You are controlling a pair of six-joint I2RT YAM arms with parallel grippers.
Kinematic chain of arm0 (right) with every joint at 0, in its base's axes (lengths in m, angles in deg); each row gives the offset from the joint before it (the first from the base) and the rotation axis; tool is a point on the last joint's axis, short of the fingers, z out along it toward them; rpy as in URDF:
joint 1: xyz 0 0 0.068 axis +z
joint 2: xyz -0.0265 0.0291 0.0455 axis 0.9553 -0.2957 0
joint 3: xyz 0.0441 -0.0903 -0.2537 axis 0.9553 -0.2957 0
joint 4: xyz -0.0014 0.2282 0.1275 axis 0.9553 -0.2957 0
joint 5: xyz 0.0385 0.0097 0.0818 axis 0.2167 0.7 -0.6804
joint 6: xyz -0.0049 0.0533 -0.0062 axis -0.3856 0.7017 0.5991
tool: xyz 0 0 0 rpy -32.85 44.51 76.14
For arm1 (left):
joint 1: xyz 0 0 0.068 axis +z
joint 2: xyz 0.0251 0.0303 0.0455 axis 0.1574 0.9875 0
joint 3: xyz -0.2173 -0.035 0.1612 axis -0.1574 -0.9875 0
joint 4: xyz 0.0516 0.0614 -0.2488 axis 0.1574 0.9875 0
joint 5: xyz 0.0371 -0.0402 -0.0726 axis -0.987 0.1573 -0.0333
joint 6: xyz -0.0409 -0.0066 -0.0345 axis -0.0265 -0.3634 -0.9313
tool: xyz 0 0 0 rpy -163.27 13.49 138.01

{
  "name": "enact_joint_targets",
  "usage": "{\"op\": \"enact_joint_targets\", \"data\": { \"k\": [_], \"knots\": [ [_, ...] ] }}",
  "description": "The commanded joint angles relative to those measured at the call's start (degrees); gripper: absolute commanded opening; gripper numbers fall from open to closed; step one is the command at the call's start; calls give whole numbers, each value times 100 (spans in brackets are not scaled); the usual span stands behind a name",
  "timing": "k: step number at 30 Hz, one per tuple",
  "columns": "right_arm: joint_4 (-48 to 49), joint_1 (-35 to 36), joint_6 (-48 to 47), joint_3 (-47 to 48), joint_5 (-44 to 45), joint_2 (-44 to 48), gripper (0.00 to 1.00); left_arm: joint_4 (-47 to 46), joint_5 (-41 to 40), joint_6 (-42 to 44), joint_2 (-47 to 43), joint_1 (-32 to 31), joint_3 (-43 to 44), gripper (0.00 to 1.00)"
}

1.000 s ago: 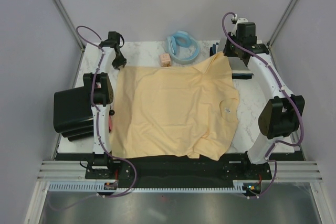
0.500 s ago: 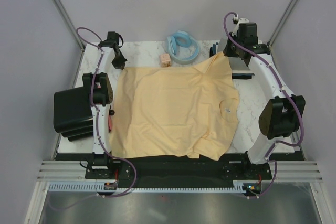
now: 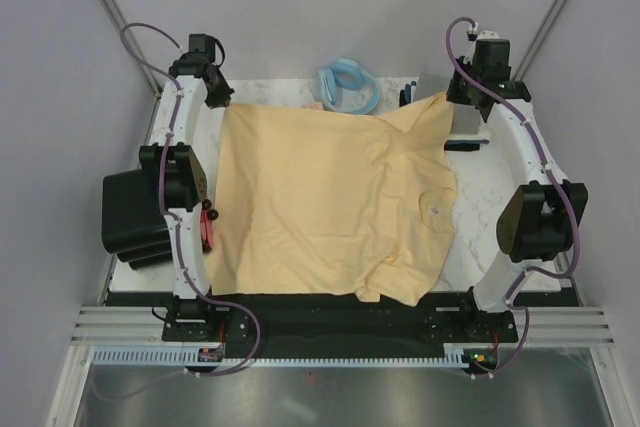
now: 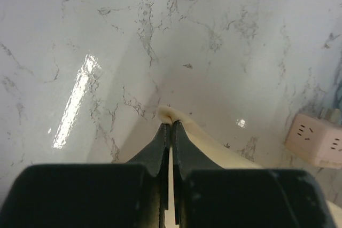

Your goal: Fold and stack the t-shirts

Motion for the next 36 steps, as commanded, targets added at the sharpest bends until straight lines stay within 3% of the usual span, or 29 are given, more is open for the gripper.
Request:
{"op": "enact_joint_targets", "data": {
  "k": [1,16,24,36],
  "knots": [
    [161,-75,-31,570,-98,-151,0,-212,-90,297,-837,3,-324,2],
    [170,-66,215,1009,-1032,-942,0,-388,385,482,-1445,188,-1300,2],
    [-58,-49,180,992,-1032,-380,0,-503,552,553,-1980,188,-1757,2],
    [-700,118,434,19,-1155,622,0,-617,903,552,-3105,74,-3049,2]
  ]
}}
